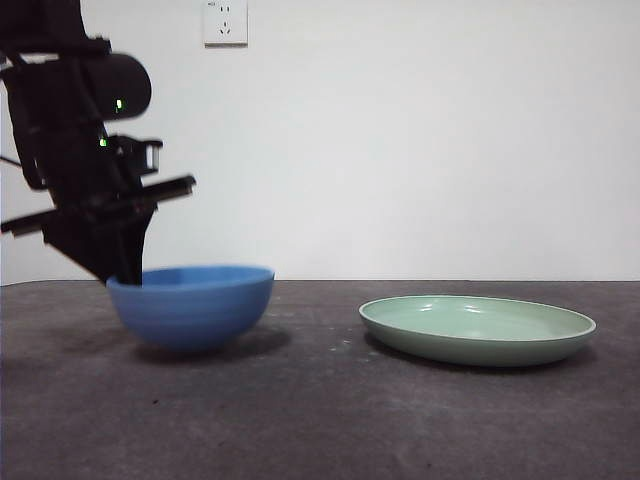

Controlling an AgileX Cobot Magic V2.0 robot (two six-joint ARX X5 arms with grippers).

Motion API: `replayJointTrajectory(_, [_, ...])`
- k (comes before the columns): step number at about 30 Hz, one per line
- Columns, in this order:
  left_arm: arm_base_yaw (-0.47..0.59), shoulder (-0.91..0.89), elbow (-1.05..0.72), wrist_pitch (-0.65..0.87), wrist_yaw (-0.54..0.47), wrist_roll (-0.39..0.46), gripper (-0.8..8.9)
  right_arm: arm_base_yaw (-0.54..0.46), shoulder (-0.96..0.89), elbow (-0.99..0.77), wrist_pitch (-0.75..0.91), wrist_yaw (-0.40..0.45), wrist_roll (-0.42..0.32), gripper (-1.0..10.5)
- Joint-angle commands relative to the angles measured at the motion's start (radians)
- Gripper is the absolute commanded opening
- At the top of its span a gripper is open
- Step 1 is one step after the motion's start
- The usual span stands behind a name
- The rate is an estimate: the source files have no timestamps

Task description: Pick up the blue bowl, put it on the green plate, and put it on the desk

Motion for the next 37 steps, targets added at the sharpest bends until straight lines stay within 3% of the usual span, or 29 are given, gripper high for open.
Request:
replayJointTrajectory(1, [-0.015, -0.058, 0.037, -0.001, 0.006, -0.018, 0.15, 0.002, 0.004, 0.021, 0.008, -0.001, 0.01, 3.9])
replayJointTrajectory(18, [-0.239, -0.073, 0.277, -0.069, 0.011, -0.054, 0.15, 0.002, -0.016, 0.023, 0.011, 0.032, 0.064, 3.9])
replayJointTrajectory(37, [-0.415, 0.418, 0.749, -0.129, 0.01, -0.093, 0.15, 0.001, -0.189, 0.05, -0.13, 0.14, 0.108, 3.9])
